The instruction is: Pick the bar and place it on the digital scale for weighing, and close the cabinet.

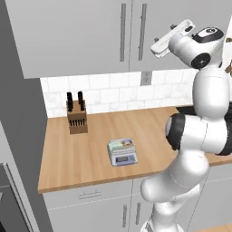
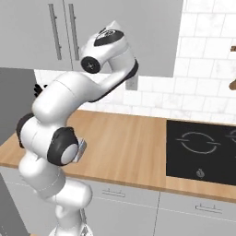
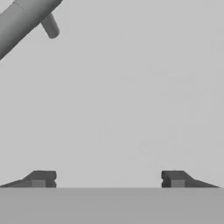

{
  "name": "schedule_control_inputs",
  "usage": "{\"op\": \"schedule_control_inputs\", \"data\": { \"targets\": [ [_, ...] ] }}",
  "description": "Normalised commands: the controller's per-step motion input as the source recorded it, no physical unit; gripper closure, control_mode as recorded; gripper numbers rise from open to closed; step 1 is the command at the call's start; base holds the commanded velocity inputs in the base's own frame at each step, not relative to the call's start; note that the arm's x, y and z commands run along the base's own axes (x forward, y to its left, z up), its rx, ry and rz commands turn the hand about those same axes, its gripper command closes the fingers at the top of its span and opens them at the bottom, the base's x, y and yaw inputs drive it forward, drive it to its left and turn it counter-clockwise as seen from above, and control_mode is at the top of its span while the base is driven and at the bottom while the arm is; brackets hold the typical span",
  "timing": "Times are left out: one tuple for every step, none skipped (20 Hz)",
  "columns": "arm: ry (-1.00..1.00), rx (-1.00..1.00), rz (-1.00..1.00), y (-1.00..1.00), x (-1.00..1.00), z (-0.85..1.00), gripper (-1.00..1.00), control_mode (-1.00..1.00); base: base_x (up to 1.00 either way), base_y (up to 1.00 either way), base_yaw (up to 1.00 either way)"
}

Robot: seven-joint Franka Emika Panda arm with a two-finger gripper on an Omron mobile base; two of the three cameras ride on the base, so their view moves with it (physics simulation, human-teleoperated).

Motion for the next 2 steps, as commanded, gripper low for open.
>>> {"op": "schedule_control_inputs", "data": {
  "targets": [
    [0.00,0.01,0.00,-0.27,0.00,0.00,-1.00,-1.00,0.00,0.00,0.00],
    [0.00,0.03,0.00,-0.33,0.00,0.00,-1.00,-1.00,0.00,0.00,0.00]
  ]
}}
